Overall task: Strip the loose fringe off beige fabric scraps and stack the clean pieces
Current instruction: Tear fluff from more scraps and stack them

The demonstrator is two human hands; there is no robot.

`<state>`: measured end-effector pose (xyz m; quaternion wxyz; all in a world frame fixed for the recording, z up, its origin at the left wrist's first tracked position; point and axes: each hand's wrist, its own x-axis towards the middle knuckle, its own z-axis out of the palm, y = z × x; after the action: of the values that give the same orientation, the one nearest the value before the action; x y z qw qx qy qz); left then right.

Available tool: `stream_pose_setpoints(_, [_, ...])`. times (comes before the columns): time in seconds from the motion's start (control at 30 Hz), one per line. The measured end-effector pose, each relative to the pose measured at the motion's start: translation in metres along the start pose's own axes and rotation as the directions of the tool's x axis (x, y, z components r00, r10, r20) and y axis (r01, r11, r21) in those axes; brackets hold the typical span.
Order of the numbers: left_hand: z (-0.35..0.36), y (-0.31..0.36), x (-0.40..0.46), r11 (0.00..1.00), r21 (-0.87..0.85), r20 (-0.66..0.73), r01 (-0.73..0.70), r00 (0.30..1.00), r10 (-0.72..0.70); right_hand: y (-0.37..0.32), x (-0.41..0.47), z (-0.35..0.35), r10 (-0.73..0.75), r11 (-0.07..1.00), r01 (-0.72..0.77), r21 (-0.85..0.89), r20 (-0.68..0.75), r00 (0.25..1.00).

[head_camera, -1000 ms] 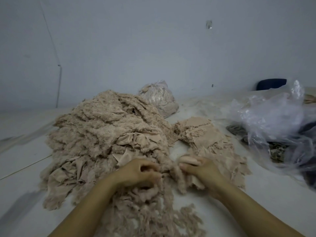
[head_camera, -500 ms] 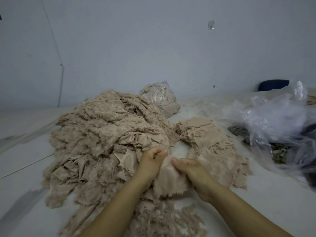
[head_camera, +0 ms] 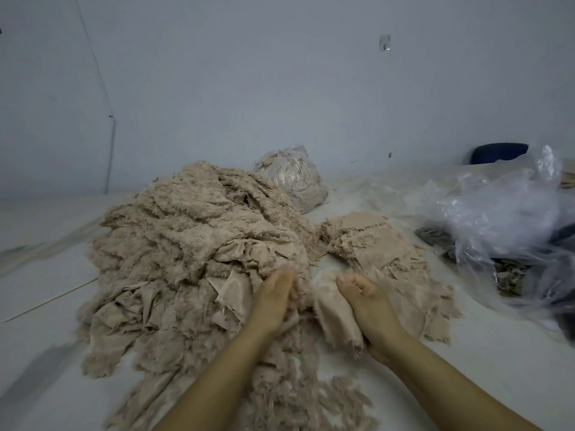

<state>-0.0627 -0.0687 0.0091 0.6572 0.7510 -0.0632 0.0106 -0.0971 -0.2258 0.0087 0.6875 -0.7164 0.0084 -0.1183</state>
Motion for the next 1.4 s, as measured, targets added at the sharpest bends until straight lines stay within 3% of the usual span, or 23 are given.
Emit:
stream_pose_setpoints(0.07, [0.017,0.001,-0.006,0.999,0.053,0.126,-0.011,0.992,0.004,0.002,0.001,0.007,-0.013,0.997,0.013,0.080,-0.009,1.000])
stream_pose_setpoints(0.13, [0.023,0.000,-0.006,0.990,0.113,0.070,-0.079,0.995,0.072,0.004,0.004,0.006,-0.017,0.995,0.026,0.094,-0.101,0.995])
stream_pose_setpoints(0.2, [0.017,0.001,-0.003,0.991,0.113,-0.046,-0.071,0.996,0.077,0.006,0.008,-0.003,-0.032,0.999,0.037,0.029,-0.179,0.983])
stream_pose_setpoints(0.3, [0.000,0.001,0.002,0.996,0.079,-0.058,-0.044,0.997,0.049,0.007,0.015,-0.028,-0.043,0.999,0.033,-0.038,-0.312,0.949])
stream_pose_setpoints(0.37, [-0.017,0.002,0.003,0.978,0.186,-0.071,-0.091,0.992,0.106,0.006,0.025,-0.054,-0.120,0.972,0.026,-0.234,-0.397,0.910])
stream_pose_setpoints(0.4, [-0.026,0.003,0.003,0.952,0.274,-0.081,-0.136,0.983,0.164,0.006,0.031,-0.066,-0.155,0.907,-0.018,-0.420,-0.375,0.914])
stream_pose_setpoints(0.47, [-0.043,0.004,0.002,0.871,0.458,-0.096,-0.175,0.965,0.245,0.006,0.035,-0.078,-0.136,0.649,-0.141,-0.747,-0.296,0.945])
stream_pose_setpoints(0.5, [-0.049,0.004,0.002,0.818,0.559,-0.084,-0.137,0.972,0.219,0.007,0.034,-0.075,-0.151,0.551,-0.140,-0.823,-0.263,0.953])
stream_pose_setpoints(0.53, [-0.052,0.003,0.000,0.733,0.677,-0.057,-0.065,0.989,0.140,0.008,0.032,-0.067,-0.204,0.528,-0.083,-0.845,-0.221,0.954])
stream_pose_setpoints(0.6, [-0.049,-0.004,-0.001,0.503,0.864,0.023,-0.009,1.000,-0.020,0.008,0.022,-0.042,-0.297,0.581,0.122,-0.805,-0.071,0.952])
stream_pose_setpoints(0.63, [-0.046,-0.007,0.000,0.487,0.873,0.050,-0.029,0.998,-0.031,0.010,0.017,-0.029,-0.268,0.627,0.204,-0.751,0.038,0.963])
stream_pose_setpoints(0.7, [-0.041,-0.012,0.002,0.681,0.731,0.059,-0.053,0.998,0.015,0.016,0.006,-0.001,-0.090,0.721,0.224,-0.655,0.231,0.969])
stream_pose_setpoints(0.77, [-0.039,-0.008,0.002,0.908,0.419,0.005,0.023,1.000,-0.028,0.025,0.000,0.021,0.066,0.813,0.103,-0.572,0.268,0.961])
stream_pose_setpoints(0.8, [-0.039,-0.006,0.003,0.954,0.292,-0.018,0.062,0.998,-0.060,0.029,-0.001,0.030,0.111,0.869,0.021,-0.495,0.234,0.966])
stream_pose_setpoints(0.87, [-0.040,-0.004,0.001,0.970,0.229,-0.053,0.079,0.996,-0.069,0.033,0.000,0.042,0.159,0.958,-0.118,-0.262,0.141,0.977])
stream_pose_setpoints(0.93, [-0.041,-0.004,-0.004,0.920,0.389,-0.082,-0.043,0.993,0.081,0.031,0.000,0.045,0.099,0.989,-0.086,-0.118,0.109,0.989])
stream_pose_setpoints(0.97, [-0.044,-0.003,-0.006,0.836,0.525,-0.071,-0.158,0.971,0.228,0.029,-0.001,0.045,0.030,0.992,-0.015,-0.126,0.114,0.993])
stream_pose_setpoints(1.03, [-0.045,0.001,-0.010,0.651,0.646,0.072,-0.398,0.881,0.467,0.026,-0.005,0.045,-0.091,0.979,0.113,-0.169,0.135,0.987])
stream_pose_setpoints(1.07, [-0.043,0.002,-0.010,0.597,0.638,0.177,-0.487,0.847,0.501,0.024,-0.007,0.046,-0.127,0.972,0.152,-0.181,0.144,0.981])
stream_pose_setpoints(1.13, [-0.038,-0.002,-0.004,0.501,0.647,0.364,-0.575,0.810,0.460,0.024,-0.009,0.047,-0.121,0.973,0.143,-0.181,0.131,0.984])
stream_pose_setpoints(1.2, [-0.037,-0.011,0.003,0.397,0.730,0.419,-0.556,0.823,0.383,0.026,-0.010,0.047,-0.028,0.984,0.047,-0.170,0.110,0.994])
stream_pose_setpoints(1.3, [-0.039,-0.024,0.008,0.494,0.731,0.341,-0.471,0.879,0.333,0.034,-0.015,0.046,0.071,0.984,-0.043,-0.173,0.162,0.984])
stream_pose_setpoints(1.4, [-0.046,-0.032,0.012,0.483,0.725,0.366,-0.490,0.869,0.333,0.032,-0.019,0.047,-0.032,0.991,0.052,-0.124,0.160,0.987])
